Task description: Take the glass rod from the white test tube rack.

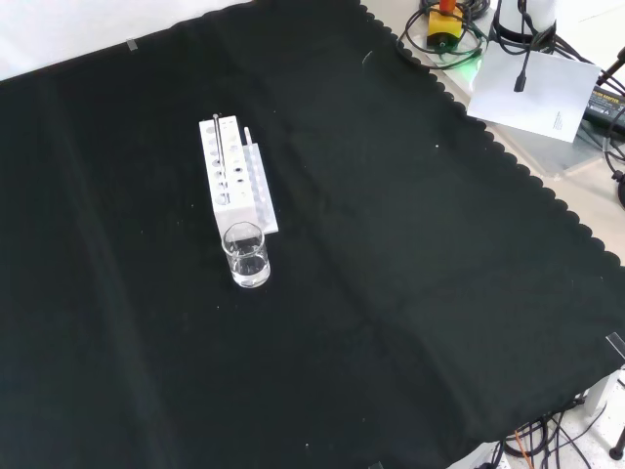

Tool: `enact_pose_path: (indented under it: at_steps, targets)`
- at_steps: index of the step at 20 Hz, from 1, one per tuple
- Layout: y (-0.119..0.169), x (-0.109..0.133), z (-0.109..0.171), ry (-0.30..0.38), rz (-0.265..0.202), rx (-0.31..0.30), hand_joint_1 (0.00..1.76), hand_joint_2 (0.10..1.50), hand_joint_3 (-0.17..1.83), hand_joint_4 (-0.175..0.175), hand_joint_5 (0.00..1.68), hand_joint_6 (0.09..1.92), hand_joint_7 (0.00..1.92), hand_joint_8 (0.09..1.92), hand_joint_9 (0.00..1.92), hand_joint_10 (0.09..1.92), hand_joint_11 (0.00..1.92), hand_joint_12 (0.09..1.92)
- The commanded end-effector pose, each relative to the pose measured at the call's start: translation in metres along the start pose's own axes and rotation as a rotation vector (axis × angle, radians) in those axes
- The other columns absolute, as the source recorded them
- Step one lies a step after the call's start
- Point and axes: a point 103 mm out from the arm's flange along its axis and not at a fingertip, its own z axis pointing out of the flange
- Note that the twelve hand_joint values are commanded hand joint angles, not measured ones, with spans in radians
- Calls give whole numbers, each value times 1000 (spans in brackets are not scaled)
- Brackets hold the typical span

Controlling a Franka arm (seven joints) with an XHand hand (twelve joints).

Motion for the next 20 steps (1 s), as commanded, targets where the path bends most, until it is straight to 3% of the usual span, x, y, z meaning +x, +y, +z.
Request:
enact_pose_path:
  at_steps: [1,3,5,9,12,16,20]
  targets:
    - [6,1,-1,-11,-2,-6,844,1056,-142,-148,91,178,121,399,325,447,325,1005]
    - [15,4,6,-13,-5,-8,735,1098,-152,-142,20,87,27,329,74,471,74,1049]
    - [24,8,13,-11,-9,-10,709,1114,-165,-141,3,87,5,322,15,497,15,1082]
    - [37,10,15,4,-20,-49,700,1122,-175,-140,0,87,0,354,0,572,0,1143]
    - [55,8,16,19,-38,-14,697,1124,-175,-139,1,87,0,430,0,698,0,1219]
    - [95,19,22,12,-88,-4,693,1125,-175,-138,3,87,0,538,14,859,0,1316]
    - [114,27,29,6,-138,-2,687,1126,-175,-137,4,87,0,631,68,922,0,1377]
